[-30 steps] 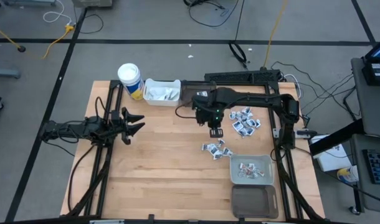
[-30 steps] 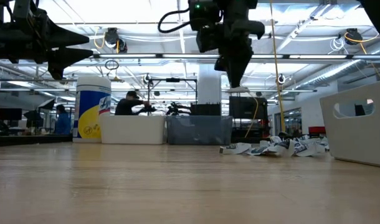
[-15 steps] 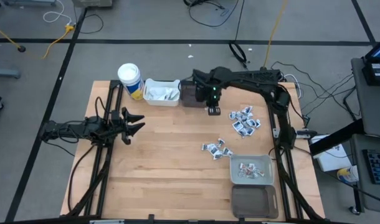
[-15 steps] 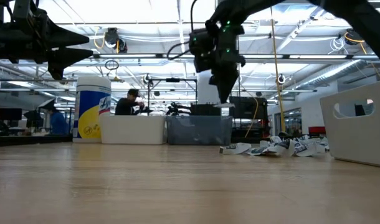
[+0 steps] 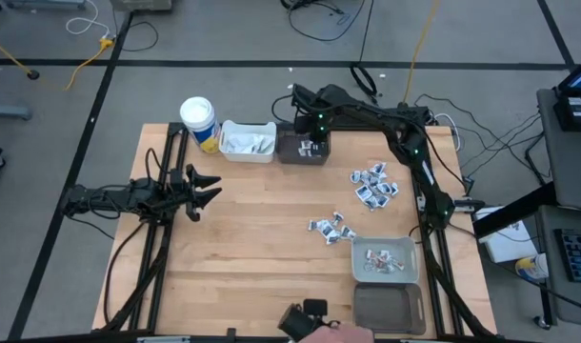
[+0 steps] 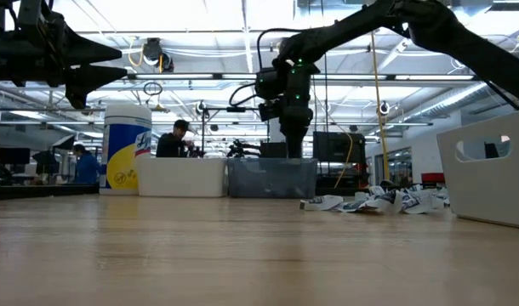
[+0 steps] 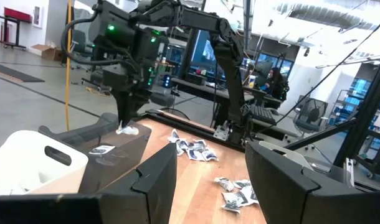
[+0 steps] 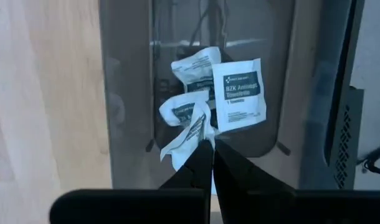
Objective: Pick & Place First Aid Supplies
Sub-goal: Put the gray towelette pack into the top black bin
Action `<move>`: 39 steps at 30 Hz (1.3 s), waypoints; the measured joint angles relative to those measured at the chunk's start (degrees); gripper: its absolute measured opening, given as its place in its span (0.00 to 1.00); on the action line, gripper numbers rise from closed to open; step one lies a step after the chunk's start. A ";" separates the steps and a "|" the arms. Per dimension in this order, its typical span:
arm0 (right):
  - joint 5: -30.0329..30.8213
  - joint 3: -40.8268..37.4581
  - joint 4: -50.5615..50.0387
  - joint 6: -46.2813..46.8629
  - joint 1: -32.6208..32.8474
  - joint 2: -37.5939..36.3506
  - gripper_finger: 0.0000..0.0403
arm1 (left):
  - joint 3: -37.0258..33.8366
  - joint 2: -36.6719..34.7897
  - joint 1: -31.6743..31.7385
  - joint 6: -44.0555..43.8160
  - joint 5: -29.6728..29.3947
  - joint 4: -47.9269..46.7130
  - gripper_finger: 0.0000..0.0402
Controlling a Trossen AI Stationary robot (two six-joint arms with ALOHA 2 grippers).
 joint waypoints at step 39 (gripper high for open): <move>1.34 -13.43 1.46 8.04 10.15 -10.09 0.34 | 0.00 0.00 0.00 0.00 0.02 -0.01 0.49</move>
